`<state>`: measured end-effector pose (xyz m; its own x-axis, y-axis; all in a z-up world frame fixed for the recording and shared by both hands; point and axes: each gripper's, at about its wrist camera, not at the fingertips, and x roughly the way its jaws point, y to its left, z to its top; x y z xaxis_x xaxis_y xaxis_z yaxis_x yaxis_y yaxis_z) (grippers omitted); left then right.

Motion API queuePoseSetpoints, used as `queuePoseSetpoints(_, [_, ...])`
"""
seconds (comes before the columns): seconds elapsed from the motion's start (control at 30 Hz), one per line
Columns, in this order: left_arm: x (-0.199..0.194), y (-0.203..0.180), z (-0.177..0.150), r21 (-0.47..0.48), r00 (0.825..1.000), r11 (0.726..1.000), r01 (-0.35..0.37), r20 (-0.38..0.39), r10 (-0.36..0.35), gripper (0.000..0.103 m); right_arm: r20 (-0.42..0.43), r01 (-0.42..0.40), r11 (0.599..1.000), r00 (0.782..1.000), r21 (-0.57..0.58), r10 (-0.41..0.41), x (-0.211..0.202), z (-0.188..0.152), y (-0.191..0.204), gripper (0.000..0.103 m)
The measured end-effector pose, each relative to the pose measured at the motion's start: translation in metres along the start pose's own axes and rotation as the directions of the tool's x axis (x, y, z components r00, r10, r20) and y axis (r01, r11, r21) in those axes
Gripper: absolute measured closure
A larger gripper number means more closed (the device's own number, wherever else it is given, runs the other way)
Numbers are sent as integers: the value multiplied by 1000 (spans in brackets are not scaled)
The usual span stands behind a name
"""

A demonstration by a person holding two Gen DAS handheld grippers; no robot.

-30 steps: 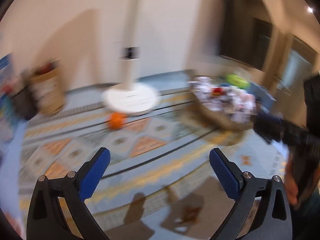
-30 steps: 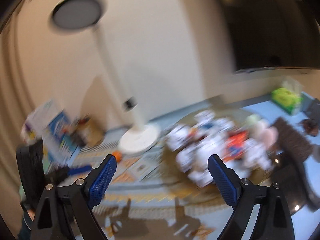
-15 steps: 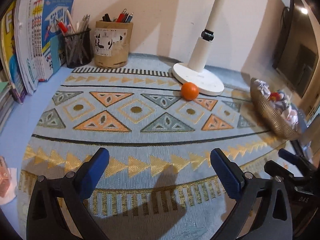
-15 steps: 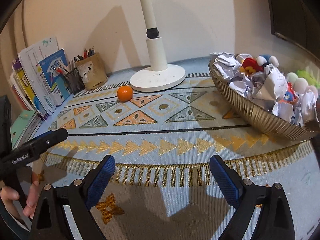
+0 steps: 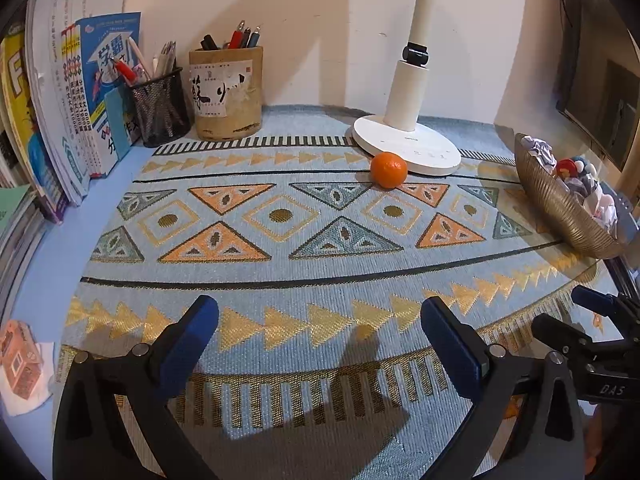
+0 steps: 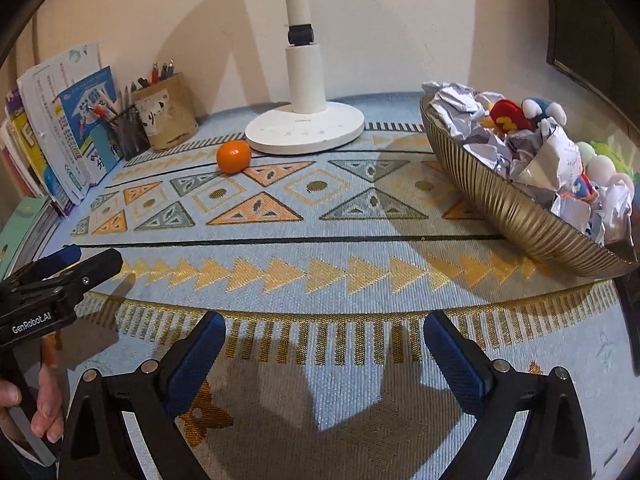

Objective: Organize objects

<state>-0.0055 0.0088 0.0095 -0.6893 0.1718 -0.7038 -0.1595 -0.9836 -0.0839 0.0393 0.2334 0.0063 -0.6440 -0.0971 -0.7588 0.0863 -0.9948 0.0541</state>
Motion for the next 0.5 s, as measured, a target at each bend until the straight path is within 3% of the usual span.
queuePoseSetpoints(0.33, [3,0,0,-3,1000,1000,-5,-16,5,2,-91,27,999,996,20,-25,16,0,-4,3])
queuePoseSetpoints(0.5, [4,1,0,-1,1000,1000,-6,-21,6,2,-92,34,999,995,18,-32,16,0,-4,3])
